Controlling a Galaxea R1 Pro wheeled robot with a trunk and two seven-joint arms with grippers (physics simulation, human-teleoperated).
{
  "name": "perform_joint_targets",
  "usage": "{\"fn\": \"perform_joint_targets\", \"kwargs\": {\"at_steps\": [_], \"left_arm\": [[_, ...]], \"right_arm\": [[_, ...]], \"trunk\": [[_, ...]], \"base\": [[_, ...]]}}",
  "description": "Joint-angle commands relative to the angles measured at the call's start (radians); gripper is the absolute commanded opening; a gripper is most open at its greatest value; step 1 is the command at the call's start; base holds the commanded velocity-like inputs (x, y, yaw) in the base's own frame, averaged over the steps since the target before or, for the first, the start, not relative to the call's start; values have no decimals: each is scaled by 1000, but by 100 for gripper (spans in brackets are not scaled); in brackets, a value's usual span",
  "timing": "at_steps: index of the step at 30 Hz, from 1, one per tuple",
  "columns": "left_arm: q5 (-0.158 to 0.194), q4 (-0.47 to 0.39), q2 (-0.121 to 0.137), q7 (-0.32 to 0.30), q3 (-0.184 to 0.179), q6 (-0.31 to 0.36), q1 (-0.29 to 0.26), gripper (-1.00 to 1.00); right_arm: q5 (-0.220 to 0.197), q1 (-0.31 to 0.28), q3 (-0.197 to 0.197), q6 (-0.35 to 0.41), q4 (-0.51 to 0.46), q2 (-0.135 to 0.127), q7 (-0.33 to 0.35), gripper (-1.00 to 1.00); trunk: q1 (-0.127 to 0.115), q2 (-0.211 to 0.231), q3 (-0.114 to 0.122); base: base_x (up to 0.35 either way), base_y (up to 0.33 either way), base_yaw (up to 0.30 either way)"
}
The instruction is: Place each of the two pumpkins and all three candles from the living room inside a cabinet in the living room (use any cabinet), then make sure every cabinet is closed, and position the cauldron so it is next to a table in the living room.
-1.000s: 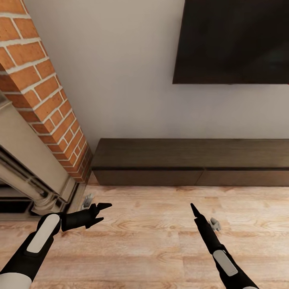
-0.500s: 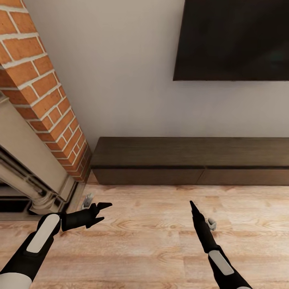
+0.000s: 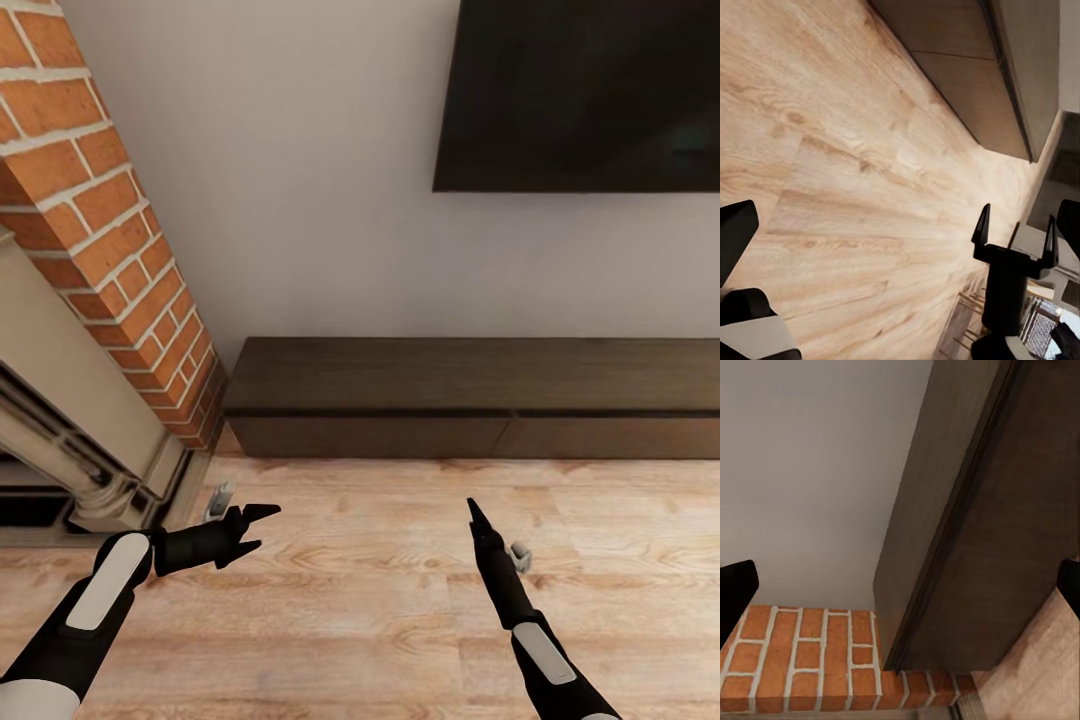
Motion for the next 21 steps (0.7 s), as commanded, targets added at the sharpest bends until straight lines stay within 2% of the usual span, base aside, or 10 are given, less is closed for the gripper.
{"fn": "perform_joint_targets", "kwargs": {"at_steps": [1, 3, 7, 9, 12, 17, 21], "left_arm": [[-2, 0, 1, -6, -2, 1, -1, 100], [2, 0, 1, -6, -5, 2, -1, 100], [8, 0, 1, -7, -20, 2, -1, 100], [29, 0, 1, -7, -28, 3, 0, 100], [79, -11, 3, -7, -59, 3, 0, 100], [151, -52, 47, -7, -112, 3, 0, 100], [269, -81, 94, -7, -162, 3, 11, 100]], "right_arm": [[-12, -1, 2, 1, 2, -1, 17, 100], [-39, -1, 0, 4, 2, -2, 45, 100], [-130, -1, 2, 17, 3, -2, 81, 100], [-167, -1, 4, 39, 3, -2, 89, 100], [-186, -1, 4, 52, 2, -2, 91, 100], [-189, -1, 4, 44, 3, -2, 81, 100], [-189, -1, 4, 41, 8, -2, 78, 100]], "trunk": [[4, -8, -4], [12, -22, -10], [27, -50, -23], [35, -64, -29], [46, -85, -38], [65, -120, -54], [81, -148, -67]], "base": [[0, 0, 0], [0, 0, 0], [0, 0, 0], [0, 0, 0], [0, 0, 0], [0, 0, 0], [0, 0, 0]]}}
